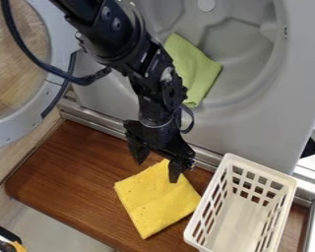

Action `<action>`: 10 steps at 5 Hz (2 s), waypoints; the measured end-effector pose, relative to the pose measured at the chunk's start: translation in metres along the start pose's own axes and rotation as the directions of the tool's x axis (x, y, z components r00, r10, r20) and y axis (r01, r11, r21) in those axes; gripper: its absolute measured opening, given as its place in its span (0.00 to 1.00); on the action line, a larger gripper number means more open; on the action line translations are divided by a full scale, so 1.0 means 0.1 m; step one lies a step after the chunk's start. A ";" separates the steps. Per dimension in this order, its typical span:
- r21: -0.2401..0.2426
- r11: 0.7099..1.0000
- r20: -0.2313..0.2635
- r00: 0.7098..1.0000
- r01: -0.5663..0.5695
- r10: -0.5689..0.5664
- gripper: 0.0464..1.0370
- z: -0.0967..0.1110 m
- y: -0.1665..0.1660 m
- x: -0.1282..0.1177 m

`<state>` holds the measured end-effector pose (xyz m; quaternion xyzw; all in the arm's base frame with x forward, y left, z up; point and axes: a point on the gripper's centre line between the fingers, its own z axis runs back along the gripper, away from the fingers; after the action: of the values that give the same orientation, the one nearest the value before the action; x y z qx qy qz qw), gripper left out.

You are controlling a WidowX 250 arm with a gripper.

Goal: Put the yellow cloth inside the washing machine

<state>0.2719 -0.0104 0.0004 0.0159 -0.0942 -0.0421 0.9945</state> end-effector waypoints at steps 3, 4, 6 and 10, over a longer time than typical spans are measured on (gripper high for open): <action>0.055 0.998 -0.091 0.996 0.011 -0.006 0.96 -0.63 0.13 -0.25; 0.073 0.997 -0.085 0.996 0.016 -0.009 0.96 -0.76 0.14 -0.24; 0.051 0.998 -0.054 0.998 0.038 -0.035 0.68 -0.78 0.10 -0.23; 0.085 0.996 0.139 0.990 -0.028 0.016 0.05 0.31 0.12 -0.25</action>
<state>0.2429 0.0032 0.0271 0.0553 -0.1650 -0.0281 0.9843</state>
